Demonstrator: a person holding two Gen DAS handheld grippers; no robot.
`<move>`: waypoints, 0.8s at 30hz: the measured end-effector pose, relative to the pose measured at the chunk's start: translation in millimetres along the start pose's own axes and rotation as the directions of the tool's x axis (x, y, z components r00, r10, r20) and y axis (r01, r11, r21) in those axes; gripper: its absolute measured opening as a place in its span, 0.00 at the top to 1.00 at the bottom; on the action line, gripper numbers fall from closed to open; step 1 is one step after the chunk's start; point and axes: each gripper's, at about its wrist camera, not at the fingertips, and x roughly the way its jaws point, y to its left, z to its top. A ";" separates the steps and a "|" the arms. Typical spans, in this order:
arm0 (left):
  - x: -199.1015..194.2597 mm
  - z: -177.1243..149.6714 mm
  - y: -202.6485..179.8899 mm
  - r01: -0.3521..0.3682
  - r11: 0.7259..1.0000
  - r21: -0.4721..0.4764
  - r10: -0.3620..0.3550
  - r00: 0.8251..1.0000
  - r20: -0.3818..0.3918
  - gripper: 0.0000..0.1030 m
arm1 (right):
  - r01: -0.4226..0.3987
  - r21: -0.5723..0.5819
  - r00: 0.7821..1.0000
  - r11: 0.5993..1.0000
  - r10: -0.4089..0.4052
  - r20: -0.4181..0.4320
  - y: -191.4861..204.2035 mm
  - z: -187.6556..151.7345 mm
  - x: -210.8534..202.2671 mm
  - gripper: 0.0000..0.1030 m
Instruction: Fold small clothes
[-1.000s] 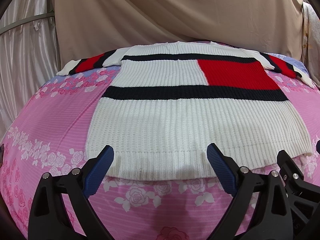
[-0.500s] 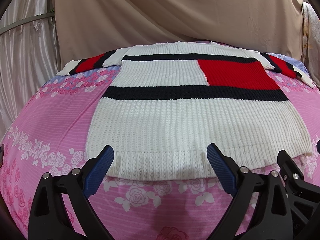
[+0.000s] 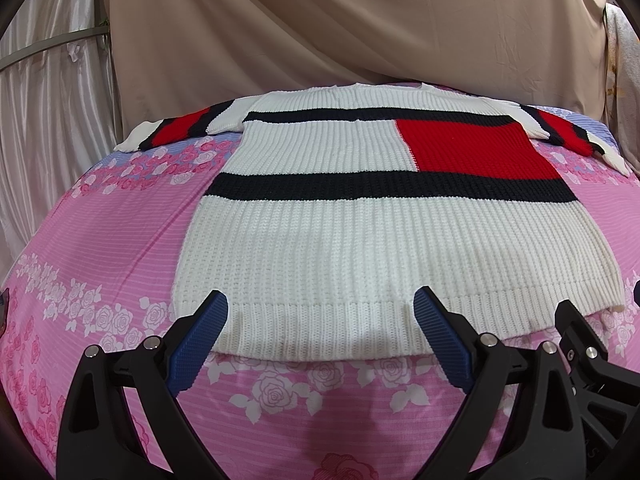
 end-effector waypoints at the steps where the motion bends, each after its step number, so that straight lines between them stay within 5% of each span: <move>1: -0.2 -0.1 0.1 0.000 1.000 0.000 0.000 1.000 0.000 0.11 | 0.000 0.000 1.000 1.000 0.000 0.000 -0.1 0.0 0.0 0.06; 10: 0.5 0.8 6.3 0.041 0.999 -0.011 -0.041 0.999 -0.016 0.08 | -0.076 0.037 0.997 0.996 0.077 -0.032 -16.3 5.4 9.0 0.07; 12: -0.7 5.5 13.4 0.061 0.998 -0.022 -0.062 0.998 -0.012 0.08 | -0.038 0.036 0.999 0.999 0.039 -0.012 -36.5 18.6 16.0 0.07; 19: 5.5 45.5 50.2 0.190 0.975 -0.114 -0.188 0.982 0.022 0.08 | -0.022 0.283 0.999 0.959 0.029 -0.022 -191.0 104.8 96.0 0.08; 24: 23.4 66.7 69.7 0.134 0.979 -0.156 -0.131 0.991 0.035 0.08 | 0.009 0.490 0.997 0.872 0.031 -0.072 -301.9 153.4 180.9 0.14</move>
